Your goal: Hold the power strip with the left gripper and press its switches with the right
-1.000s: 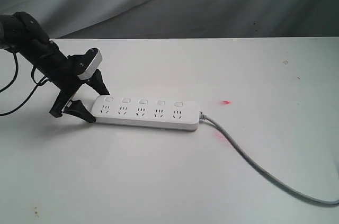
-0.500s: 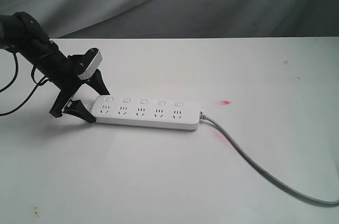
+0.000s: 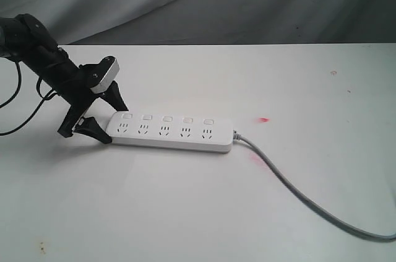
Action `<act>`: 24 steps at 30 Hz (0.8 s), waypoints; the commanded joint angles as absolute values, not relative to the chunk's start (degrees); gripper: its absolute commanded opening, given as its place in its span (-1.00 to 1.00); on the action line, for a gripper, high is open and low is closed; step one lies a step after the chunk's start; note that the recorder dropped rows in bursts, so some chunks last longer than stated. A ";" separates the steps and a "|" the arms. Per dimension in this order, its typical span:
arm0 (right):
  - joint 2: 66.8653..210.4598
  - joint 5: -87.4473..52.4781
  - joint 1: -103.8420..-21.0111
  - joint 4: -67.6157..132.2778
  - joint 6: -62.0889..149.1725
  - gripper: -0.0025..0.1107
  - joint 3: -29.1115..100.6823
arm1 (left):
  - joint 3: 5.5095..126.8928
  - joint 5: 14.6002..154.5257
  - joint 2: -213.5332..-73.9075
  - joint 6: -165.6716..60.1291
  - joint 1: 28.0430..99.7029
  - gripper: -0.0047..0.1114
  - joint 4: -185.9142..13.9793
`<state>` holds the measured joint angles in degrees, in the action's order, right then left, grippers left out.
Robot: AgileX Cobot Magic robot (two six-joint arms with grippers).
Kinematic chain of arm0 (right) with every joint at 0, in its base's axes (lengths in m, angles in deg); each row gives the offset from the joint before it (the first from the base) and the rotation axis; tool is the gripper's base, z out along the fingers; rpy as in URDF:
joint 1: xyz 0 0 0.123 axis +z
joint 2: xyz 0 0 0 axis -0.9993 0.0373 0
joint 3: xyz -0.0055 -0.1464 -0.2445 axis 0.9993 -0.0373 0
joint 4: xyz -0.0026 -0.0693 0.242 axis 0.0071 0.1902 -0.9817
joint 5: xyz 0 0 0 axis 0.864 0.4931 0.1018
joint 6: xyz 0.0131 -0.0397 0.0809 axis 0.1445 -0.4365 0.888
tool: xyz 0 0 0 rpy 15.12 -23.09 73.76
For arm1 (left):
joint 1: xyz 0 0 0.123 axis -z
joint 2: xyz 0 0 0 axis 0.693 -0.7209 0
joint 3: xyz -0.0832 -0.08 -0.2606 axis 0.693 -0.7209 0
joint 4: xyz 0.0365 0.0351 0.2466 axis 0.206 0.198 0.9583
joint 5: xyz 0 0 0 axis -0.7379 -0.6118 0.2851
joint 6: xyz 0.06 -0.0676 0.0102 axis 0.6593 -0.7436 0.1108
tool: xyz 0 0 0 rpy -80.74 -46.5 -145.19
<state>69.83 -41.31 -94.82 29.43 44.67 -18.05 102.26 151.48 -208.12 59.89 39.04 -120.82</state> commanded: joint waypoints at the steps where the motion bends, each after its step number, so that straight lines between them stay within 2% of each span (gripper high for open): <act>1: 66.87 -40.54 -95.25 29.85 44.56 -0.96 -21.32 | 102.47 151.80 -208.00 60.15 39.13 -0.77 -120.94; 14: 66.87 -38.88 -95.25 30.29 44.24 -0.96 -29.06 | 102.47 151.80 -208.00 60.15 39.13 -0.77 -120.94; 24: 66.87 -37.55 -95.25 30.29 43.72 -0.96 -29.11 | 102.47 151.80 -208.00 60.15 39.13 -0.77 -120.94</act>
